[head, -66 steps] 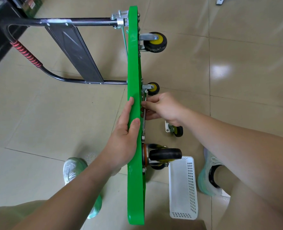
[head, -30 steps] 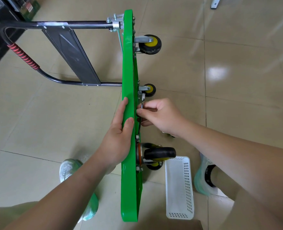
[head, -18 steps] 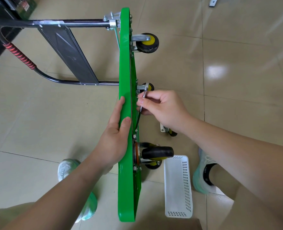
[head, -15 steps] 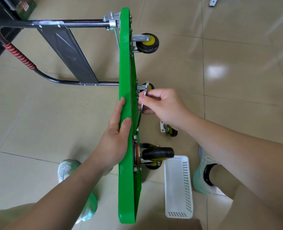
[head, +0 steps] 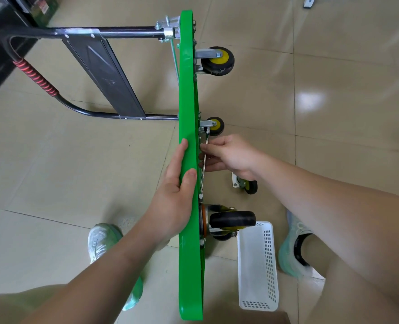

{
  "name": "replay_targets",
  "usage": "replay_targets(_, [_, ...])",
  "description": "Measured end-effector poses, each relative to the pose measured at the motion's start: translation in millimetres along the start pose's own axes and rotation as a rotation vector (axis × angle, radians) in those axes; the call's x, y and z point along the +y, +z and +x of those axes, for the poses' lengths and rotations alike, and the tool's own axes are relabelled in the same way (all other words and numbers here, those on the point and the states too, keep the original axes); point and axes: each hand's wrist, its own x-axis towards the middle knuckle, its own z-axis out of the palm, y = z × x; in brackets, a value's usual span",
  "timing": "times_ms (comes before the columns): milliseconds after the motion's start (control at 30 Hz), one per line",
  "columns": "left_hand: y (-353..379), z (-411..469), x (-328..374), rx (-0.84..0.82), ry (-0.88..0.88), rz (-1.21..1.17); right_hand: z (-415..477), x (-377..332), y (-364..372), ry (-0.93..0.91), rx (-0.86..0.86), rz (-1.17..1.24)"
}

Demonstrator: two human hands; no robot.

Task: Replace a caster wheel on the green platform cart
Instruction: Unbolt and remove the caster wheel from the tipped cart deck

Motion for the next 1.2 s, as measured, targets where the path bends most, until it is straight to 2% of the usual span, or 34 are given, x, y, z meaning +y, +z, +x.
replay_targets(167, [0,1,-5,0.006,-0.007,-0.015,10,5,1,0.109,-0.011,0.075])
replay_targets(333, [-1,1,-5,0.004,-0.014,0.004,12,15,5,0.203,-0.027,0.034])
replay_targets(567, [-2,0,-4,-0.009,-0.018,0.003,11,16,7,0.161,-0.007,0.027])
replay_targets(1200, [2,0,-3,0.033,0.025,-0.038,-57,2,19,-0.293,0.023,-0.077])
